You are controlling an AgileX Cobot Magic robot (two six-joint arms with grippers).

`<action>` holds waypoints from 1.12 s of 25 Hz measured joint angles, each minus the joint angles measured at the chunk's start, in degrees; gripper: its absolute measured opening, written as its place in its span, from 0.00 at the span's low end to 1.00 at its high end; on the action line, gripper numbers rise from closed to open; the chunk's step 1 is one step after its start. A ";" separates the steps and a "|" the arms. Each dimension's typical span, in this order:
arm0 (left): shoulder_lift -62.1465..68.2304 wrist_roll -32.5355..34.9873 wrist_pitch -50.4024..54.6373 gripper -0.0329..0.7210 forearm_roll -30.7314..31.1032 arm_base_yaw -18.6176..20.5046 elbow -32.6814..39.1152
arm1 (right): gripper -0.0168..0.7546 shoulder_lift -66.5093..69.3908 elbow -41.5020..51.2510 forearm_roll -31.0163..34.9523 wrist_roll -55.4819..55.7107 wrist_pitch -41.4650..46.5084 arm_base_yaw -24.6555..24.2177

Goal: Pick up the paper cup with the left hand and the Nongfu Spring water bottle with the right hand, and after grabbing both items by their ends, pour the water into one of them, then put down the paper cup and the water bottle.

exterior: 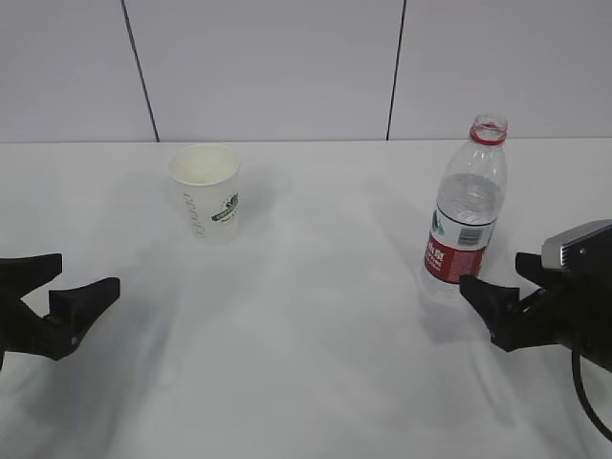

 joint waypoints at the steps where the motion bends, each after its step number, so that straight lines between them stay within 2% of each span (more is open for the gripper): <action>1: 0.00 0.00 0.00 0.94 0.00 0.00 0.00 | 0.87 0.95 -0.42 -0.09 0.00 0.00 0.00; 17: 0.00 0.00 0.00 0.92 0.10 0.00 0.00 | 0.87 4.59 -8.04 -1.92 1.51 -0.65 0.00; 28: 0.00 0.00 0.00 0.89 0.13 0.00 0.00 | 0.87 4.92 -13.67 -4.21 5.20 3.36 0.00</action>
